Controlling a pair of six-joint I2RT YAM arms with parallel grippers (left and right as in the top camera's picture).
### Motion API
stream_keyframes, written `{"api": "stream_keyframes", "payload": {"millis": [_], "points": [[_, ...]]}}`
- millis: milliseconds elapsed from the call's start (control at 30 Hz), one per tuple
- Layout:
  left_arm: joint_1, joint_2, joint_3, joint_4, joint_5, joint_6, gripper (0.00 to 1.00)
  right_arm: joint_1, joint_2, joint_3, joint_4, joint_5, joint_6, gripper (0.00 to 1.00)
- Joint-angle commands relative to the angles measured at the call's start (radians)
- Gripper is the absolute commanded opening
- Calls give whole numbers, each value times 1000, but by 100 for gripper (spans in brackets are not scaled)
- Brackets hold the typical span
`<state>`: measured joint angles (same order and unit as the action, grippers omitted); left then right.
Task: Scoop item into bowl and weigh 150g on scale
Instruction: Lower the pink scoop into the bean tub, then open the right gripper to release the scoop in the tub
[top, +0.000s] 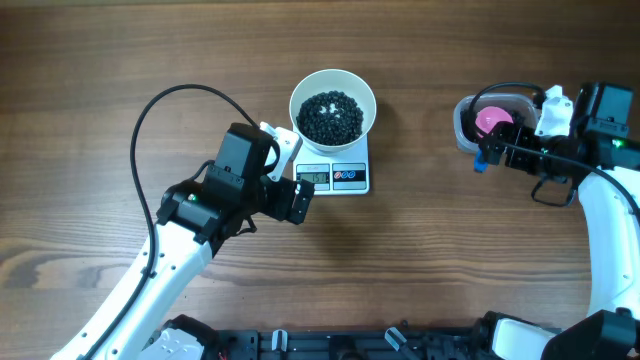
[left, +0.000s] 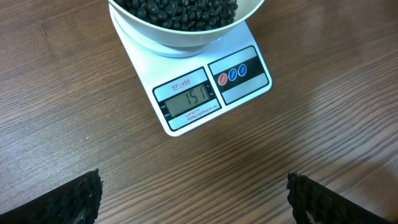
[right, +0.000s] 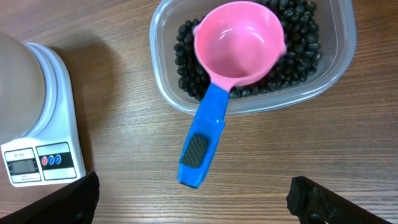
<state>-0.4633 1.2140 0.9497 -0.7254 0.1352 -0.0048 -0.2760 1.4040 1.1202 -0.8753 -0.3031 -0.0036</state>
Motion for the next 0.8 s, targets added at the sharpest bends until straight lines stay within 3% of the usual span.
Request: {"api": "stream_keyframes", "payload": {"millis": [0,767], "points": [[-4,4,18,3,-6,-3,100,-2,6,-2,4,-12,8,100],[-4,4,18,3,-6,-3,100,-2,6,-2,96,-11,14,100]]}}
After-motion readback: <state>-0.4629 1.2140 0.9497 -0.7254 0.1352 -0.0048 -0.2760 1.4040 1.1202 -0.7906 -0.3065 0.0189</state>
